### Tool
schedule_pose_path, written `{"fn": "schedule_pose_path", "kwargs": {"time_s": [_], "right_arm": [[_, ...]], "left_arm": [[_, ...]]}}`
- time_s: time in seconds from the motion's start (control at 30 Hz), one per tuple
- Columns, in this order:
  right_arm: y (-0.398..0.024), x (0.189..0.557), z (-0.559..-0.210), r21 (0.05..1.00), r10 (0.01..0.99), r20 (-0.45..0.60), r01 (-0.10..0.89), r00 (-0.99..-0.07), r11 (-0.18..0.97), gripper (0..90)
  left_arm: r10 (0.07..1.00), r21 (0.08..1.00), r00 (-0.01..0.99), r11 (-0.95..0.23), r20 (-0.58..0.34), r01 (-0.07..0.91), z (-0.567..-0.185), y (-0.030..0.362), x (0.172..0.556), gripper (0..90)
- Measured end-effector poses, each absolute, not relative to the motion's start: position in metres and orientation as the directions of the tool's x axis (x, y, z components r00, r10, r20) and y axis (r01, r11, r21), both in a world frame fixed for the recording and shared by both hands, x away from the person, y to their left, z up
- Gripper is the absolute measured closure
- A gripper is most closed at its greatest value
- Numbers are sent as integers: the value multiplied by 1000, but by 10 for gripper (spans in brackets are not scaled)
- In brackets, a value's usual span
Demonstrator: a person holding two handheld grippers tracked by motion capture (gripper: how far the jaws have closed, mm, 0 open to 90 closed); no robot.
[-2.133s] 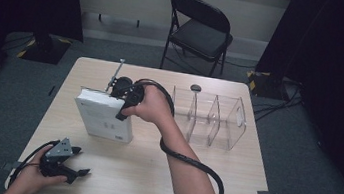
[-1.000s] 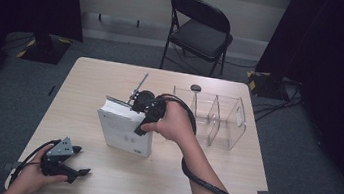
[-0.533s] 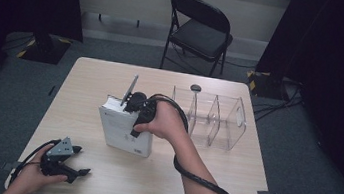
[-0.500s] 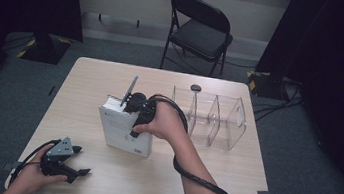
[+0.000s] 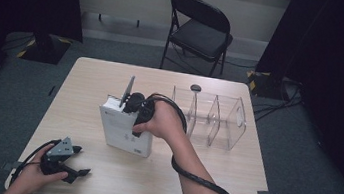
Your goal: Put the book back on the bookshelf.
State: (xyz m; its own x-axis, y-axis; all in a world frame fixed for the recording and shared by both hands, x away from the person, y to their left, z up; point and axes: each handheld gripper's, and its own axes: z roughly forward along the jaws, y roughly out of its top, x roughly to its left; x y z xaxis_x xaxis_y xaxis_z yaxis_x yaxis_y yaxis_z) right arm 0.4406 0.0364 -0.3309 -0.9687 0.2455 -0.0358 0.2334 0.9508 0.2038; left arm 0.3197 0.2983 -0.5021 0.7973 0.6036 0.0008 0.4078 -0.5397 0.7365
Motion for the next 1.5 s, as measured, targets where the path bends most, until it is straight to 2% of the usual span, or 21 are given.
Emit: {"fn": "schedule_pose_path", "kwargs": {"time_s": [0.3, 0.4, 0.77, 0.87, 1.1, 1.17, 1.2, 1.5], "right_arm": [[36, 441, -331, 208, 254, -33, 242, -967, 948, 419], [36, 441, -331, 211, 255, -34, 243, -966, 947, 421], [34, 444, -330, 224, 245, -17, 235, -969, 946, 413], [33, 445, -331, 245, 220, 26, 220, -975, 944, 398], [35, 445, -331, 211, 237, 12, 235, -971, 949, 409], [36, 444, -331, 195, 234, -4, 229, -972, 954, 424], [38, 442, -330, 177, 231, -46, 220, -972, 959, 447], [37, 438, -325, 201, 247, -30, 236, -969, 951, 508]], "left_arm": [[623, 725, 782, -541, 5, 427, -502, 296, 322, 55], [638, 715, 770, -538, -2, 447, -503, 295, 324, 0], [644, 714, 765, -535, -2, 452, -503, 291, 328, 0], [644, 713, 765, -536, -1, 452, -503, 291, 328, 0], [641, 713, 767, -538, -1, 450, -503, 291, 329, 0], [644, 715, 765, -533, -5, 453, -503, 291, 328, 0], [643, 715, 765, -533, -5, 453, -503, 291, 329, 0], [639, 713, 769, -541, 3, 447, -503, 292, 329, 0]]}}
